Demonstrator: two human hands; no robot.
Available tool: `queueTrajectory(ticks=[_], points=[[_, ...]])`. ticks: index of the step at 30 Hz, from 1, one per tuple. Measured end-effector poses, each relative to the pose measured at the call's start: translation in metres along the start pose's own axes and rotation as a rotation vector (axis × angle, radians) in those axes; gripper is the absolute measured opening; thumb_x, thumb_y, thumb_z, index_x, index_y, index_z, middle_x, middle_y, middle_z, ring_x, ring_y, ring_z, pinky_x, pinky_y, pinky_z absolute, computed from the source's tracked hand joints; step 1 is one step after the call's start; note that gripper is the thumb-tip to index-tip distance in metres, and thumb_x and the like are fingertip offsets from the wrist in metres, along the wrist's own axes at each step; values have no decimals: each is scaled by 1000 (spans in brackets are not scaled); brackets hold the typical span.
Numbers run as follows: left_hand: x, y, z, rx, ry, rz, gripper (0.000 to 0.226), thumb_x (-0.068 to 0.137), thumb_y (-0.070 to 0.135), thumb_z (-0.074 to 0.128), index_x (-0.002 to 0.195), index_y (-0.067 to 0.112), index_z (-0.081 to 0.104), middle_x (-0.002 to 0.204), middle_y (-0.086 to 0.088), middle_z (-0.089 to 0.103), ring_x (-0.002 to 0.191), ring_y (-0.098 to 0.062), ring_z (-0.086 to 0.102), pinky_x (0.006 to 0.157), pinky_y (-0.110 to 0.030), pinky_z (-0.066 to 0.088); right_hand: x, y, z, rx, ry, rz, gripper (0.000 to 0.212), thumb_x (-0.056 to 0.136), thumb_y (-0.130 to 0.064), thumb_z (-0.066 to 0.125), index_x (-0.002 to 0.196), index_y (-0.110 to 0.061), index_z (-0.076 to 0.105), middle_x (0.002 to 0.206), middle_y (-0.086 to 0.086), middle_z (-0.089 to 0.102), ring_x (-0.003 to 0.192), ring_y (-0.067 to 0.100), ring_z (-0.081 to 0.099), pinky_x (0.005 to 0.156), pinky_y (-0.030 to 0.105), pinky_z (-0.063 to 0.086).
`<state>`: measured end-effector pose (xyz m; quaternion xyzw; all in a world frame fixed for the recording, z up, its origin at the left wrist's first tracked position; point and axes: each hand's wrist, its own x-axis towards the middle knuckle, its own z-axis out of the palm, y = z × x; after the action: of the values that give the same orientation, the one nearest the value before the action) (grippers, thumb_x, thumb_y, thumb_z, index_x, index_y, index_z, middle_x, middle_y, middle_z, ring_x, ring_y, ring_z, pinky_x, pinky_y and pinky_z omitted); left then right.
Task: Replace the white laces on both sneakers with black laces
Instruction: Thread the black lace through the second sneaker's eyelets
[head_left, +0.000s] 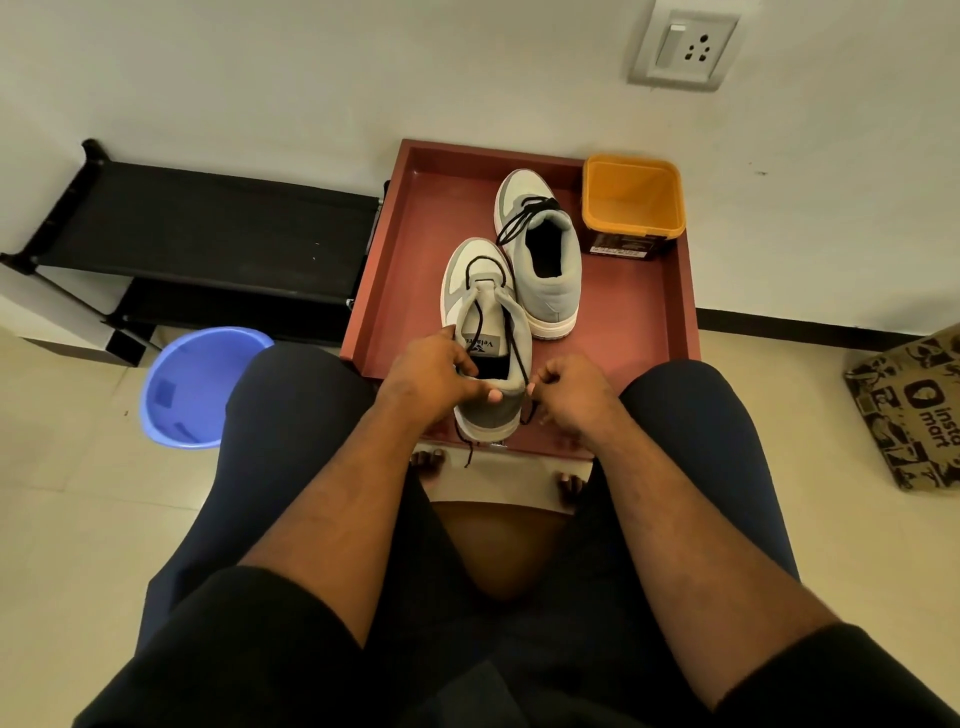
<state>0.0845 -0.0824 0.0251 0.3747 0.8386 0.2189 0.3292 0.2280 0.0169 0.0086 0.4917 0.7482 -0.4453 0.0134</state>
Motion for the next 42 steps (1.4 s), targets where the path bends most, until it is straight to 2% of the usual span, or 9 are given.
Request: queueTrajectory(ticks=[5, 10, 14, 21, 25, 29, 34, 39, 42], points=[[0, -3, -2, -195, -2, -4, 34, 75, 35, 80, 100, 17, 68, 110, 2, 63, 99, -16, 60, 81, -31, 53, -1, 2, 1, -82, 61, -63, 4, 88, -12, 64, 87, -12, 68, 81, 5, 68, 78, 20, 65, 66, 27, 46], [2, -8, -5, -216, 211, -178, 26, 85, 37, 72, 75, 15, 64, 72, -1, 66, 63, -16, 64, 62, -34, 59, -12, -9, -7, 103, -26, -267, 49, 84, -11, 71, 130, -16, 57, 113, -9, 59, 105, 8, 56, 90, 21, 41], [4, -8, -3, -106, 81, -214, 19, 88, 19, 68, 70, 12, 66, 74, -9, 69, 70, -23, 70, 70, -40, 60, -12, -5, -2, -279, -167, -332, 66, 73, -23, 83, 133, -20, 57, 144, 6, 37, 133, 20, 37, 105, 24, 33], [0, -4, -5, 162, -157, -184, 8, 86, 16, 68, 81, 9, 68, 82, -9, 69, 79, -23, 68, 77, -37, 59, -11, -10, 8, -242, 36, -378, 29, 80, -23, 76, 106, -10, 72, 113, -1, 50, 96, 10, 48, 78, 20, 38], [-6, -6, 0, 233, -360, -160, 3, 85, 10, 67, 83, 8, 67, 87, -11, 69, 83, -24, 68, 73, -34, 55, -11, -9, 11, -227, 64, -350, 21, 78, -24, 77, 93, -10, 73, 106, -4, 49, 92, 10, 49, 74, 20, 37], [-4, -9, -1, 269, -383, -142, 17, 83, 9, 69, 71, 15, 60, 80, -6, 62, 80, -21, 60, 79, -36, 53, -7, -9, 13, -242, 66, -339, 19, 77, -27, 78, 87, -11, 74, 103, -4, 51, 88, 12, 52, 69, 21, 36], [1, -16, -4, 221, -276, -182, 4, 88, 12, 65, 88, 9, 69, 88, -7, 65, 81, -21, 60, 70, -32, 50, -10, -8, 8, -207, 19, -330, 37, 78, -31, 77, 110, -13, 71, 121, -3, 50, 106, 10, 50, 81, 19, 36], [16, -16, -11, -136, 225, -148, 16, 92, 26, 62, 102, 18, 70, 97, -1, 69, 89, -17, 64, 82, -35, 54, -9, -15, -2, -43, 192, -362, 39, 85, -35, 70, 117, -13, 66, 117, 0, 62, 104, 10, 54, 89, 25, 44], [29, -8, -8, -286, 358, -107, 31, 89, 36, 65, 114, 19, 67, 102, 2, 68, 89, -12, 63, 81, -31, 53, 4, -21, -7, 0, 306, -366, 33, 87, -26, 68, 118, -13, 66, 115, 2, 65, 101, 14, 61, 92, 32, 51]])
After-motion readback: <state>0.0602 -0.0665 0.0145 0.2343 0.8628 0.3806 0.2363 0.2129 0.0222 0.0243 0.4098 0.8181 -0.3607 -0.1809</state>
